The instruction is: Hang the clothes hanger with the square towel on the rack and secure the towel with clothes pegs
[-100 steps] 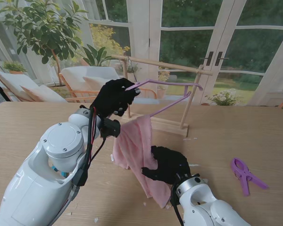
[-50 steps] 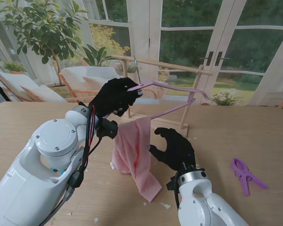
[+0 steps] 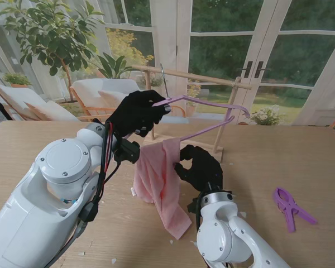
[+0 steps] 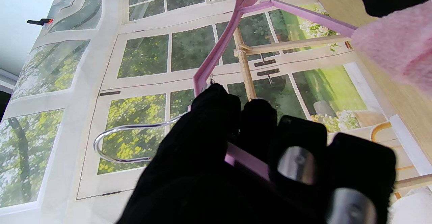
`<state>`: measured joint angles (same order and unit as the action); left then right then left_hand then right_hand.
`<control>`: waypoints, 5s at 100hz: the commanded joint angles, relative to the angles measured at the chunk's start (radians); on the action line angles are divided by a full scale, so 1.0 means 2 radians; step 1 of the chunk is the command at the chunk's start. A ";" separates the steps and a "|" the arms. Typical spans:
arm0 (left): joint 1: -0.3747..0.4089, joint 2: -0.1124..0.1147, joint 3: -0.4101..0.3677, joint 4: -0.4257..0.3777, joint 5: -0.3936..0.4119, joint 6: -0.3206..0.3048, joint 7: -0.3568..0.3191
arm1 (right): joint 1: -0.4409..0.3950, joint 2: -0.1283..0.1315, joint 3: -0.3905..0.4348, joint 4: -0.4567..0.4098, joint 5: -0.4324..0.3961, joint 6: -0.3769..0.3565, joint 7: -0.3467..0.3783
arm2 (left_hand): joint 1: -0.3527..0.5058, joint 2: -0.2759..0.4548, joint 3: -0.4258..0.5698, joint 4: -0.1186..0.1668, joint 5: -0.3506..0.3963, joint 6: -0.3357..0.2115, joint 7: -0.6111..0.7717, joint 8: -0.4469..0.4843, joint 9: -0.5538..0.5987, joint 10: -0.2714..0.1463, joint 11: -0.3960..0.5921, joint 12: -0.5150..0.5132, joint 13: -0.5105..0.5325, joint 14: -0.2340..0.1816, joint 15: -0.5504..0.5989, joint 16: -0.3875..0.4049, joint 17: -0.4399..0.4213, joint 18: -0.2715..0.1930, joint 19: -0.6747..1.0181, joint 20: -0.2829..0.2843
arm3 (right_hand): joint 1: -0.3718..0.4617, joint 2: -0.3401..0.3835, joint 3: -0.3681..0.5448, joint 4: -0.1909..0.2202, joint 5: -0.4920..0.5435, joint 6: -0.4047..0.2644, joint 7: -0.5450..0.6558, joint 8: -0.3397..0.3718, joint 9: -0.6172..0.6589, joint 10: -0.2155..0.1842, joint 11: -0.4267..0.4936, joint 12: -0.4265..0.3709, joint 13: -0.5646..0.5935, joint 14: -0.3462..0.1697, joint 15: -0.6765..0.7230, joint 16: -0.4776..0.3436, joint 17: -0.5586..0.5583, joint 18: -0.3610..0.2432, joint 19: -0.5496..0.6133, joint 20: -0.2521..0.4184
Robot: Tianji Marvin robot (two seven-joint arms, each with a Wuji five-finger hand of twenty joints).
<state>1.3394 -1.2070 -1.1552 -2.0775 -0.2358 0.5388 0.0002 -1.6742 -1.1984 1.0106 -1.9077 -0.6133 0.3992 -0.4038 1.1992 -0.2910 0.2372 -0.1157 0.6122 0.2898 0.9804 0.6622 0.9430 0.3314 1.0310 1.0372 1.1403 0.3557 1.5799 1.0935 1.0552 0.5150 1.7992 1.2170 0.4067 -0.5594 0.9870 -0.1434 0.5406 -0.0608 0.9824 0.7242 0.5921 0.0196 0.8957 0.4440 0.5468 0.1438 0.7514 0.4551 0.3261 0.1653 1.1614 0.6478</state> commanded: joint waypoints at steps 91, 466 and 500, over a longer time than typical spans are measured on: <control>0.020 0.006 0.002 0.016 0.059 -0.033 -0.013 | -0.031 -0.019 0.024 -0.101 0.014 -0.014 -0.043 | 0.027 0.016 -0.002 0.022 0.009 -0.028 0.020 0.001 0.007 0.007 0.005 0.006 0.040 0.036 0.033 -0.003 0.013 -0.057 0.147 0.036 | 0.097 0.006 0.054 0.007 0.070 -0.004 0.069 0.050 0.165 0.030 0.104 0.036 0.198 -0.006 0.172 0.052 0.125 0.001 0.166 0.004; -0.041 -0.012 0.052 0.022 -0.004 0.012 -0.003 | 0.076 0.003 -0.064 0.012 -0.152 0.026 -0.018 | 0.015 0.008 0.019 0.017 0.017 -0.030 0.014 0.004 0.015 0.006 -0.001 0.010 0.047 0.034 0.032 -0.001 0.013 -0.057 0.147 0.040 | 0.051 -0.104 0.041 -0.023 0.184 -0.188 -0.006 -0.164 0.342 -0.090 0.233 0.220 0.385 -0.125 0.490 0.175 0.453 -0.160 0.466 0.026; -0.046 -0.018 0.060 0.031 -0.008 0.013 0.010 | 0.096 -0.008 -0.103 0.015 -0.129 0.021 -0.026 | 0.015 0.007 0.020 0.017 0.017 -0.030 0.014 0.004 0.015 0.006 -0.001 0.011 0.047 0.034 0.032 -0.001 0.013 -0.056 0.147 0.040 | 0.049 -0.104 0.038 -0.024 0.183 -0.183 -0.008 -0.164 0.346 -0.091 0.228 0.221 0.385 -0.125 0.491 0.180 0.454 -0.163 0.466 0.035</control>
<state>1.2479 -1.2334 -1.0393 -2.0100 -0.2454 0.5633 0.0332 -1.4839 -1.1936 0.8190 -1.8673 -0.8774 0.4515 -0.4657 1.1991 -0.3031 0.2537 -0.1154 0.6127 0.3006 0.9758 0.6548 0.9579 0.3315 1.0300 1.0471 1.1599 0.3557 1.5800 1.0935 1.0655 0.5156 1.7992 1.2272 0.5165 -0.7700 1.0489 -0.1617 0.8527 -0.3617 0.8853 0.3667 1.2315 -0.1663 1.3302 0.8733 1.2994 -0.1190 1.6596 0.7990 1.1724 -0.0231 1.8953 0.6969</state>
